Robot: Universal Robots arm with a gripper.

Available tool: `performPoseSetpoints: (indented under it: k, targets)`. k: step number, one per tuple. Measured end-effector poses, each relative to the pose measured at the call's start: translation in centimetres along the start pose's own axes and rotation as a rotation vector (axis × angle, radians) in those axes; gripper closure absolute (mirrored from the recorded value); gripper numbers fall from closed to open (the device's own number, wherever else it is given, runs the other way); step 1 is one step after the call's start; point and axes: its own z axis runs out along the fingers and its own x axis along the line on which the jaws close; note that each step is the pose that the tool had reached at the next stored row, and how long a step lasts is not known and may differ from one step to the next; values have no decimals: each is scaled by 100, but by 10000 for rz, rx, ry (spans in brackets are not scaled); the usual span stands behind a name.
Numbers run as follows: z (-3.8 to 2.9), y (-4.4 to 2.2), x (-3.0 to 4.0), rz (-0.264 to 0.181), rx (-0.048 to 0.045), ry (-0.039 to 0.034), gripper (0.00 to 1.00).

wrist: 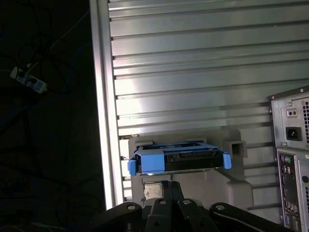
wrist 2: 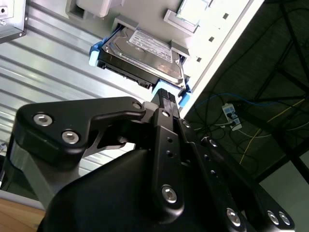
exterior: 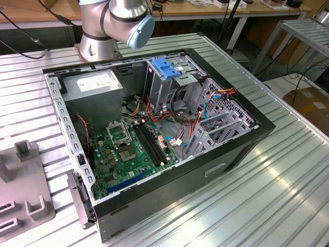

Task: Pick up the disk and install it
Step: 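Pick up the disk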

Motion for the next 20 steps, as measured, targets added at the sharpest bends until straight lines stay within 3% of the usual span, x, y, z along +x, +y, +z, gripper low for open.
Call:
performPoseSetpoints:
  k: [4,8,12,17,20]
  targets:
    - [0,0,2,-58,-1,3,90]
    - [0,0,2,-1530,-10,85,90]
    - [0,-1,1,-2306,19,127,90]
    - [1,0,2,-3751,25,205,90]
    - [4,0,2,-4306,21,234,90]
